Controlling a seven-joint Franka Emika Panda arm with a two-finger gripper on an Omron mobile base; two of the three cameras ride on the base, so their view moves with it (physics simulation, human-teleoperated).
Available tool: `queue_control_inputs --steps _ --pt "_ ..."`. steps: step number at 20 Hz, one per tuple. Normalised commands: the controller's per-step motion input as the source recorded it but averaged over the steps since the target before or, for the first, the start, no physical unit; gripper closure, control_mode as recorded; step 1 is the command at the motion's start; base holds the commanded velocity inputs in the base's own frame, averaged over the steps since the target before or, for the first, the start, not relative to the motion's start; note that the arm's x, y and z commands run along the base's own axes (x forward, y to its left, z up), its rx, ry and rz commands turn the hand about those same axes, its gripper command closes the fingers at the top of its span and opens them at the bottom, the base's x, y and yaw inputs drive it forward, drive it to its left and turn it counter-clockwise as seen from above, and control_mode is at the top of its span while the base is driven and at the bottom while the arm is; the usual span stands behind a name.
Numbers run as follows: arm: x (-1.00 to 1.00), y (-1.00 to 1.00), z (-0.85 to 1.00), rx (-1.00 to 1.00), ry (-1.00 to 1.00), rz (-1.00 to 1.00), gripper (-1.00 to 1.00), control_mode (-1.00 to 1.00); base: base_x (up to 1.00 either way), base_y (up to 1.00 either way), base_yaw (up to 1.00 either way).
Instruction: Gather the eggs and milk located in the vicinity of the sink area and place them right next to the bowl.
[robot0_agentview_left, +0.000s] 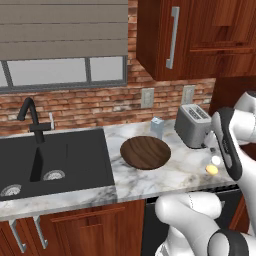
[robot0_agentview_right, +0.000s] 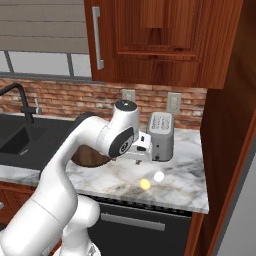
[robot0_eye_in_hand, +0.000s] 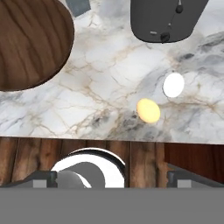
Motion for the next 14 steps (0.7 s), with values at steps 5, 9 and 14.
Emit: queue_control_inputs --steps 5,9,14 --pt "0.00 -0.17 -0.26 0.00 0.00 0.00 -1.00 -1.00 0.00 0.00 0.00" --pt "0.00 -0.16 -0.26 -0.01 0.02 0.00 -1.00 -1.00 0.00 0.00 0.00" --pt "0.00 -0.12 -0.28 -0.04 0.05 0.00 -1.00 -1.00 0.00 0.00 0.00"
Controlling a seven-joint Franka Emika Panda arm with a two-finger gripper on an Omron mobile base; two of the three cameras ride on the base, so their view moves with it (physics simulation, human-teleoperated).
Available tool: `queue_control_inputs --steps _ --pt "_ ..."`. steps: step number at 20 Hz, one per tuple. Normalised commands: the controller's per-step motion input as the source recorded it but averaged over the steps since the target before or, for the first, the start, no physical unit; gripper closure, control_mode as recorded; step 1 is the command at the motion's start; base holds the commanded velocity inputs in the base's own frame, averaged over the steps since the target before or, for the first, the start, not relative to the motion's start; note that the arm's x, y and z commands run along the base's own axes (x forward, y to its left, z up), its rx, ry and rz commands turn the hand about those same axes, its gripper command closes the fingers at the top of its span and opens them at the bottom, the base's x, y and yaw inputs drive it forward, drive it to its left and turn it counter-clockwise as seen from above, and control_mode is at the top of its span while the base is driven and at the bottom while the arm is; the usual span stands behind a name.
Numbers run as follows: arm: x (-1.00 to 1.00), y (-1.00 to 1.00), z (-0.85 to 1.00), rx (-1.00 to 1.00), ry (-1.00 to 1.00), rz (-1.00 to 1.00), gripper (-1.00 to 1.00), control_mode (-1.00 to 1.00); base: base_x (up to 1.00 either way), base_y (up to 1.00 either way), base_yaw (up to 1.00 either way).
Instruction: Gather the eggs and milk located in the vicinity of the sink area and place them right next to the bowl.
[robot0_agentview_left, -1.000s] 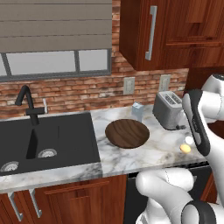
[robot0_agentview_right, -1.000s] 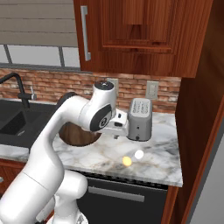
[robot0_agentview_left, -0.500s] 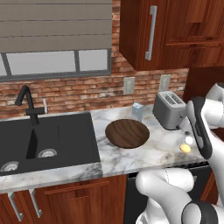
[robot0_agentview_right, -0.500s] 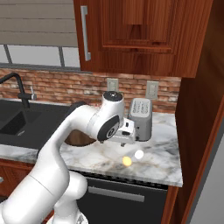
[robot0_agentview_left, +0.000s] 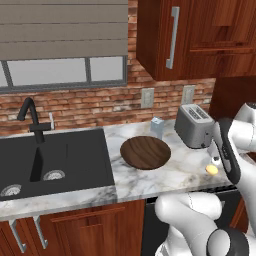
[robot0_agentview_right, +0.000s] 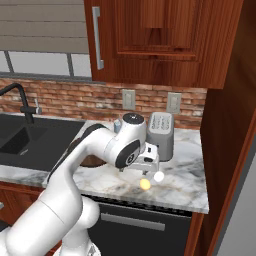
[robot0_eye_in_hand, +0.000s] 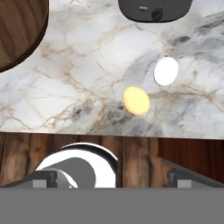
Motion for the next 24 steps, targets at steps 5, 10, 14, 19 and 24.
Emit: queue_control_inputs --steps 5,10,14,19,24 --pt "0.00 -0.03 -0.14 -0.01 0.03 0.00 -1.00 -1.00 0.00 0.00 0.00" --pt "0.00 -0.01 -0.17 0.00 0.02 0.00 -1.00 -1.00 0.00 0.00 0.00" --pt "0.00 -0.01 -0.26 0.00 0.00 0.00 -1.00 -1.00 0.00 0.00 0.00" --pt "0.05 -0.02 -0.24 -0.01 0.00 0.00 -1.00 -1.00 0.00 0.00 0.00" --pt "0.12 -0.04 -0.23 0.00 0.00 0.00 -1.00 -1.00 0.00 0.00 0.00"
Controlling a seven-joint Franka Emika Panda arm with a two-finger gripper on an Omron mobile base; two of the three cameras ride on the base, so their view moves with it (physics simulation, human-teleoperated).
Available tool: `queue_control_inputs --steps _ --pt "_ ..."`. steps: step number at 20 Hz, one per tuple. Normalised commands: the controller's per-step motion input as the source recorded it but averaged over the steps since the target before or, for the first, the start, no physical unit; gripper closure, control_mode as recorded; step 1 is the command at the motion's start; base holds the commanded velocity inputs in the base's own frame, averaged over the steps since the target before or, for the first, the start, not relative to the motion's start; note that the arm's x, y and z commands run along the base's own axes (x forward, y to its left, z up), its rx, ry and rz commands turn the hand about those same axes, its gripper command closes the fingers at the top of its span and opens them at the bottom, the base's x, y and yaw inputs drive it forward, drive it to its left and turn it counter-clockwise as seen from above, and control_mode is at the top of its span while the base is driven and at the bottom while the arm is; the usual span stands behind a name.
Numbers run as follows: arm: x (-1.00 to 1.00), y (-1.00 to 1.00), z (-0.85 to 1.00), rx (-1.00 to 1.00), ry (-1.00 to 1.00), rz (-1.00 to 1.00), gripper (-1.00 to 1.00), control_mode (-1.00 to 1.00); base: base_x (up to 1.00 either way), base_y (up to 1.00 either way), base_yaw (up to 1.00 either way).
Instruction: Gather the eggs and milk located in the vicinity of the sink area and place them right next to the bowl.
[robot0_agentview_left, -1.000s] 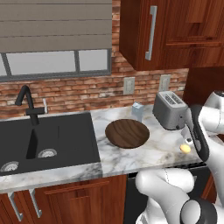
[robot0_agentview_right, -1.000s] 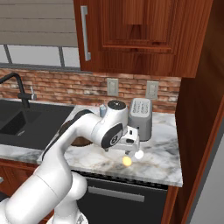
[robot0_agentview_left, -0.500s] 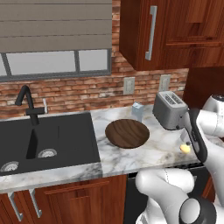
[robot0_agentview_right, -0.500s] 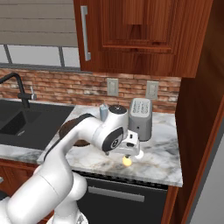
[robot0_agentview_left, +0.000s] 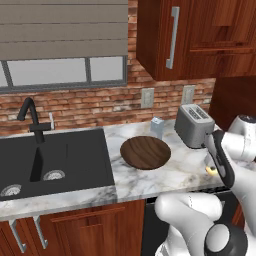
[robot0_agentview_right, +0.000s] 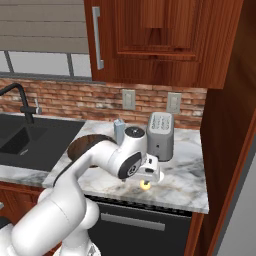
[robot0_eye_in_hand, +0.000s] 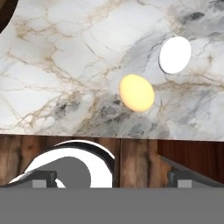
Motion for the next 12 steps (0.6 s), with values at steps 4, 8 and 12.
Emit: queue_control_inputs --steps 4,8,12 --pt "0.18 -0.11 -0.22 0.00 0.00 0.00 -1.00 -1.00 0.00 0.00 0.00" --pt "0.20 -0.18 -0.17 0.00 0.00 0.00 -1.00 -1.00 0.00 0.00 0.00" --pt "0.21 -0.12 -0.14 0.00 0.00 0.00 -1.00 -1.00 0.00 0.00 0.00"
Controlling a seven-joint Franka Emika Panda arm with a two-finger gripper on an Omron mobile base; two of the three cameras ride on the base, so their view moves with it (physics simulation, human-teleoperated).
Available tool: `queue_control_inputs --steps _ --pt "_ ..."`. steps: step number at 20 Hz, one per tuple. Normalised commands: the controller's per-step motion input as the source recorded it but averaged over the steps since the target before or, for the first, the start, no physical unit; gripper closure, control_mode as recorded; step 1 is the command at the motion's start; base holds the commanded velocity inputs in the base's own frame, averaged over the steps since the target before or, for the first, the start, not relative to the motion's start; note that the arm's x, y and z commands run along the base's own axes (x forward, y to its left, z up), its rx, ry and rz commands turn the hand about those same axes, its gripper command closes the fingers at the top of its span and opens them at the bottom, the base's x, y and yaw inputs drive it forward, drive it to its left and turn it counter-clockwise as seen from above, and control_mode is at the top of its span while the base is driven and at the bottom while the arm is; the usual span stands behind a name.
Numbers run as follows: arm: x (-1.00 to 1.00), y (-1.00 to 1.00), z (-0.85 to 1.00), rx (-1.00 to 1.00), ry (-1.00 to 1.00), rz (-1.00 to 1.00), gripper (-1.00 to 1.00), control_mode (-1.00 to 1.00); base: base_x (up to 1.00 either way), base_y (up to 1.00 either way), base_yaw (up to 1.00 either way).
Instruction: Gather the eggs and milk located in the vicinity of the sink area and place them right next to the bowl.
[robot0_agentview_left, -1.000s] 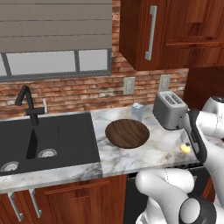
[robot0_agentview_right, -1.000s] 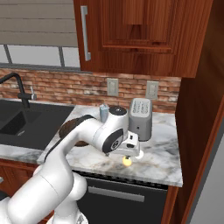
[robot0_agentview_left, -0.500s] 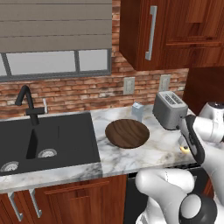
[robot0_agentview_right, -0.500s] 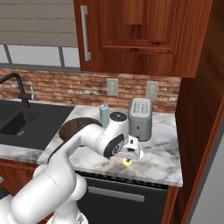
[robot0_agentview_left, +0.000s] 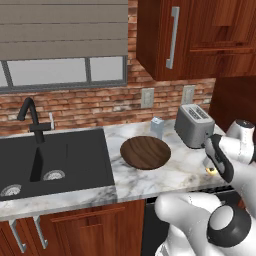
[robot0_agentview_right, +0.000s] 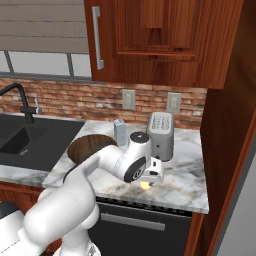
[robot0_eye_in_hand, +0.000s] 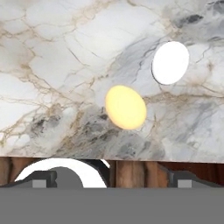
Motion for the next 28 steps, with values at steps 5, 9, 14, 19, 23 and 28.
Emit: queue_control_inputs --steps 5,9,14,19,23,28 --pt "0.18 -0.01 -0.07 0.00 0.00 0.00 -1.00 -1.00 0.00 0.00 0.00" --pt "0.19 0.00 -0.15 0.00 0.00 0.00 -1.00 -1.00 0.00 0.00 0.00" --pt "0.16 -0.06 -0.29 0.00 0.00 0.00 -1.00 -1.00 0.00 0.00 0.00" --pt "0.19 -0.03 -0.24 0.00 0.00 0.00 -1.00 -1.00 0.00 0.00 0.00" --pt "0.20 -0.01 -0.16 0.00 0.00 0.00 -1.00 -1.00 0.00 0.00 0.00" --pt "0.18 -0.07 -0.18 0.00 0.00 0.00 -1.00 -1.00 0.00 0.00 0.00"
